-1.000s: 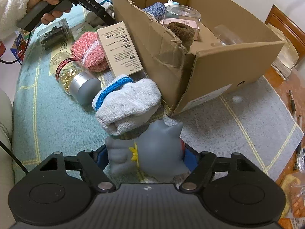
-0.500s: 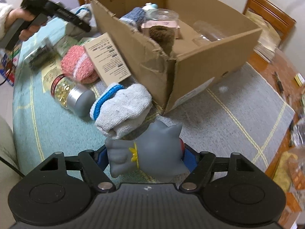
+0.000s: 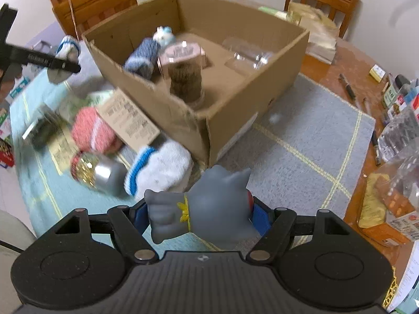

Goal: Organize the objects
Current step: 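Carry the grey toy into the box with the right gripper while the left drops the white sock in, then withdraw both grippers from the box toward the gold capsule jar and green tissue pack, then grasp the gold capsule jar with the right gripper while the left grasps the green C&S tissue pack, then lower the capsule jar into the box with the right gripper while the left drops the tissue pack in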

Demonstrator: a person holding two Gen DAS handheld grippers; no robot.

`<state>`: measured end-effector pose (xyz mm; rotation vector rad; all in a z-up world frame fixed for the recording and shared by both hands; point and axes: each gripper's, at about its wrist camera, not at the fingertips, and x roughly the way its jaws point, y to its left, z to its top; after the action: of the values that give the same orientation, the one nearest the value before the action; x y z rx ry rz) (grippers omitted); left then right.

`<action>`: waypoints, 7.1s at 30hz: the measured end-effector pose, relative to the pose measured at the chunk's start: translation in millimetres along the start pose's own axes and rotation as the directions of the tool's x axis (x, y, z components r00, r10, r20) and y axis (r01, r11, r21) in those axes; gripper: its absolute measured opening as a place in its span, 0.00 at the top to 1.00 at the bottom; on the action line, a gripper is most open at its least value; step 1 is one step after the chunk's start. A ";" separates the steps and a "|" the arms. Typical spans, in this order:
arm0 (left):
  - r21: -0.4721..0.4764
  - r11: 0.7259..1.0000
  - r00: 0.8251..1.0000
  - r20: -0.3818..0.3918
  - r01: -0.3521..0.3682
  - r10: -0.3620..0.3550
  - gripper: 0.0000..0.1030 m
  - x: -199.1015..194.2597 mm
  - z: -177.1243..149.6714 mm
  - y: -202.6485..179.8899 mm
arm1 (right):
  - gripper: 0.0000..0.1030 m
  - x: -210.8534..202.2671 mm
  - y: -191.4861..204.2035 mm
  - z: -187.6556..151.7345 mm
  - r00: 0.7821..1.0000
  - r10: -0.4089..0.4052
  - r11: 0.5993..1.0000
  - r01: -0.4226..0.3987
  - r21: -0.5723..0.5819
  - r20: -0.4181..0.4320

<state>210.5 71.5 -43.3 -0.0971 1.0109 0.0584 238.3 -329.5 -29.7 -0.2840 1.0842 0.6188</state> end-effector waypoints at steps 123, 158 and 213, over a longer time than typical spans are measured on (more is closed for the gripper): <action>0.089 0.996 0.996 -0.084 -0.017 0.024 0.08 41.9 -60.4 0.2 | 0.00 64.9 167.0 -4.5 0.980 -0.191 0.955 0.175 0.238 0.048; 0.136 0.987 0.993 -0.089 0.092 -0.080 0.38 31.8 -56.9 -4.5 | 0.07 76.8 170.8 9.4 0.974 -0.226 0.938 0.216 0.271 0.007; 0.264 0.958 0.987 0.079 0.112 -0.137 0.09 -21.5 62.5 -21.3 | 0.01 -0.8 108.1 144.5 0.916 -0.326 0.944 0.302 0.135 0.234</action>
<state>253.7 56.9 9.0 0.0806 0.9057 -0.1826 279.7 -170.6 45.1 -0.2799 0.7955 0.3021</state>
